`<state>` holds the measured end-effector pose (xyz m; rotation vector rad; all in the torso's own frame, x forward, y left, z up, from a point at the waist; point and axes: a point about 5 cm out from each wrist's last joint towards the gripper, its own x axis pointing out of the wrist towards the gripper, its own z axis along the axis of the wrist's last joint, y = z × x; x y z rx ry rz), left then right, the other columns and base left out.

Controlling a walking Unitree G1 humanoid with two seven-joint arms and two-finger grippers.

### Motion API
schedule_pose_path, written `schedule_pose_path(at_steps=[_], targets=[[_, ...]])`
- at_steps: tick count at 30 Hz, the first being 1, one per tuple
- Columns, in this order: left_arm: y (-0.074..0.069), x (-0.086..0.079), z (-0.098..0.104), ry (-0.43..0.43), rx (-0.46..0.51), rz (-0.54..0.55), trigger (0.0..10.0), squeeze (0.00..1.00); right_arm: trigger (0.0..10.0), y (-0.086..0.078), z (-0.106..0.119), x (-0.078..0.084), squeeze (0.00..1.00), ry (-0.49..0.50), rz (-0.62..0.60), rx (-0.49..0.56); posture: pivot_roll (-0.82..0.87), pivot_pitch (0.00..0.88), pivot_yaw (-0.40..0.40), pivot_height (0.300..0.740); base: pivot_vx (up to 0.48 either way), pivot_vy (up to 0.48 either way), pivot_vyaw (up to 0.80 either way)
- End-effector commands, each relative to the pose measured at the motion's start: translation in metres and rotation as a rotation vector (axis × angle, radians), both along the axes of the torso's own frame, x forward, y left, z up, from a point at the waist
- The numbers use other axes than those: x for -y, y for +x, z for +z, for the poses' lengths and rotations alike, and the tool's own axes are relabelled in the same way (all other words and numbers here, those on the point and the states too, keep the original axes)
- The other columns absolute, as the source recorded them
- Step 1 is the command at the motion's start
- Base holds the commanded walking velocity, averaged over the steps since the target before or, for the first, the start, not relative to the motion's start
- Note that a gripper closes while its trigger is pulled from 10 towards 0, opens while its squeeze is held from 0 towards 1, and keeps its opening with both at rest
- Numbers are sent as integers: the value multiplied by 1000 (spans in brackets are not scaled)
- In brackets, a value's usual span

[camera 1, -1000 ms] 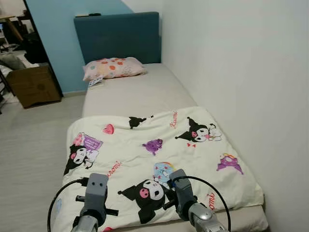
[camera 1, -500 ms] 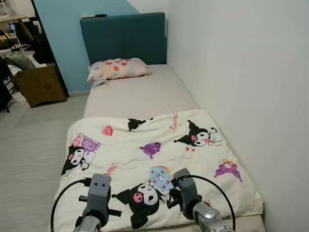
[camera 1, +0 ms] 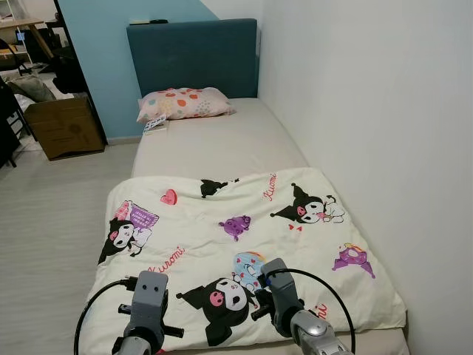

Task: Clean up the room

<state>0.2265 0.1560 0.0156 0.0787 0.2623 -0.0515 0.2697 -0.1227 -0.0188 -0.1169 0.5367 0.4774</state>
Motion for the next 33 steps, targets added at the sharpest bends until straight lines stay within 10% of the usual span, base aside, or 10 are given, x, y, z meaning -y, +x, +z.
schedule_pose_path(at_steps=[1,33], targets=[[-2,-2,2,1,14,3,10000,0,10000,-1,-1,-3,0,12,-6,-13,-74,0,13,740,0,0,0],[-3,-10,-4,41,-36,114,10000,0,10000,6,5,-8,0,43,-11,7,-71,0,18,720,0,0,0]])
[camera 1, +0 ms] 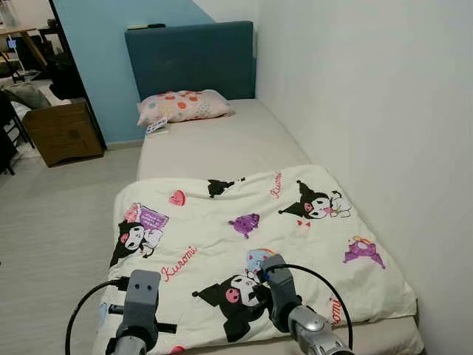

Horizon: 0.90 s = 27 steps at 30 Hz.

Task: Clean up the room

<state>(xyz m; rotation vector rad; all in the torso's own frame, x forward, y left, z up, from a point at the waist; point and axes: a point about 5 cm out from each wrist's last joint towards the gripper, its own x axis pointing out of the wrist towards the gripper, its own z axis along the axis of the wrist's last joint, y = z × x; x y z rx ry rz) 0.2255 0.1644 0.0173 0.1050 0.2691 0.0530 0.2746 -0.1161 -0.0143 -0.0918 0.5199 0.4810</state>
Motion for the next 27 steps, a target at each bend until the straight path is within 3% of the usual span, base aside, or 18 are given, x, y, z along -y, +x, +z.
schedule_pose_path(at_steps=[1,27], targets=[[-2,-2,-5,1,-35,14,10000,0,10000,1,1,-1,0,15,-8,-3,-71,0,17,710,0,0,0],[-5,-2,-6,21,-41,13,10000,0,10000,-2,-2,-2,0,14,23,-17,-66,0,8,632,0,0,0]])
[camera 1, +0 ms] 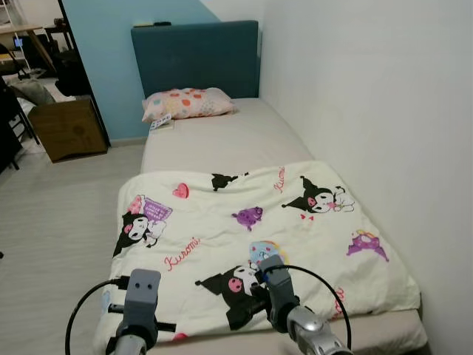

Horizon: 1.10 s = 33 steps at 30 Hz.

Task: Clean up the room

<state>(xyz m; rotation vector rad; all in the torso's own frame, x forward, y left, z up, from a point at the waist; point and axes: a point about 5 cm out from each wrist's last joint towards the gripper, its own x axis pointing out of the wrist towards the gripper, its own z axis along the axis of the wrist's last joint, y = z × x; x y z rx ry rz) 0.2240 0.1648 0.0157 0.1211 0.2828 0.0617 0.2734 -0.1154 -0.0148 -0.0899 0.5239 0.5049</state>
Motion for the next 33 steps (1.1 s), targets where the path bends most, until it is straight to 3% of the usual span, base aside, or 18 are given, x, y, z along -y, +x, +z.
schedule_pose_path(at_steps=[1,33], targets=[[-4,-1,-5,4,-29,6,10000,0,10000,-1,-1,-1,0,6,3,-12,-67,0,8,632,0,0,0],[-9,0,-8,-5,-34,19,10000,0,10000,0,3,-3,0,46,40,-1,-70,0,0,647,0,0,0]])
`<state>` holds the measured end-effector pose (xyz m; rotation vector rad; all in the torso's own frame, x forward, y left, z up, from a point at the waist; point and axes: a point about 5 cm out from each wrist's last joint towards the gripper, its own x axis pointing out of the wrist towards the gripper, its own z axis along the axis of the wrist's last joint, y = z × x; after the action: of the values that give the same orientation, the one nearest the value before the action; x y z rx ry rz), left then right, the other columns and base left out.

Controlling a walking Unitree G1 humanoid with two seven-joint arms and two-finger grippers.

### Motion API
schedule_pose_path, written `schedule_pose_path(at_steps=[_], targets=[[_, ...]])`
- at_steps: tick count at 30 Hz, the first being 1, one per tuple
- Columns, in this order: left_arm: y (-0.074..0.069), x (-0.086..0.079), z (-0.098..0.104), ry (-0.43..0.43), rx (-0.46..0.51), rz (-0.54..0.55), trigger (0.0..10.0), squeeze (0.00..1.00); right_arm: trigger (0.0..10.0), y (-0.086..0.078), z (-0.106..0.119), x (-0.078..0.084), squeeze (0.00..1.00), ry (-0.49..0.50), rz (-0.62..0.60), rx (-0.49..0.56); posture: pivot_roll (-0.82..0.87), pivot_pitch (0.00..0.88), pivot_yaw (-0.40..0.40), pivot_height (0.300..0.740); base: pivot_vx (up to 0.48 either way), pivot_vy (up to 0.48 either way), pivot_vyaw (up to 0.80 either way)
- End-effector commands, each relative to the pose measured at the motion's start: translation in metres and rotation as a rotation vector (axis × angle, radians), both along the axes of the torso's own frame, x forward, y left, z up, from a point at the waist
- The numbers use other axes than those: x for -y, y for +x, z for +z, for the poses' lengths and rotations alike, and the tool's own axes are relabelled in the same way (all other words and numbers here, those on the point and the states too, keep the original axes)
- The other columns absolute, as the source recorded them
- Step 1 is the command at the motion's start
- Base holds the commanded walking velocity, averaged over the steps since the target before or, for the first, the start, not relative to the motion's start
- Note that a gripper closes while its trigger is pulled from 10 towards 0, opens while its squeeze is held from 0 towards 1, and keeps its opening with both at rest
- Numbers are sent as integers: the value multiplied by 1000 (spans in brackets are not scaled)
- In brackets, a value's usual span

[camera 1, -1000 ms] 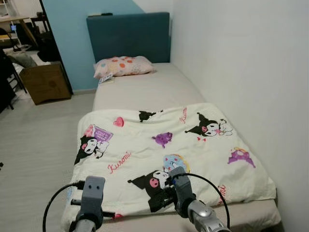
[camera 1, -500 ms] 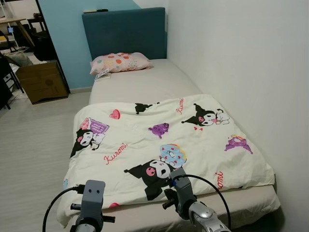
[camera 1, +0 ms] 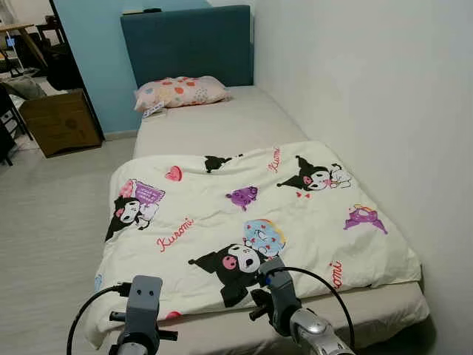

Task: Clean up the room

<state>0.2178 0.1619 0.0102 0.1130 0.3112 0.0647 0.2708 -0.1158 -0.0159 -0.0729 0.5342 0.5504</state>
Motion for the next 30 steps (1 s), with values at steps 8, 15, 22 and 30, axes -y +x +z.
schedule_pose_path(at_steps=[8,15,22,30], targets=[[-1,-2,1,-6,17,19,10000,0,10000,2,4,-5,0,27,11,15,-71,0,0,677,0,0,0],[0,-3,5,-19,55,28,10000,0,10000,2,4,-5,0,39,20,13,-72,0,1,702,0,0,0],[0,-6,7,-17,72,46,10000,0,10000,2,5,-7,0,47,27,13,-70,0,3,732,0,0,0],[2,-8,8,-18,83,51,10000,0,10000,0,3,-8,0,29,33,12,-70,0,8,740,0,0,0]])
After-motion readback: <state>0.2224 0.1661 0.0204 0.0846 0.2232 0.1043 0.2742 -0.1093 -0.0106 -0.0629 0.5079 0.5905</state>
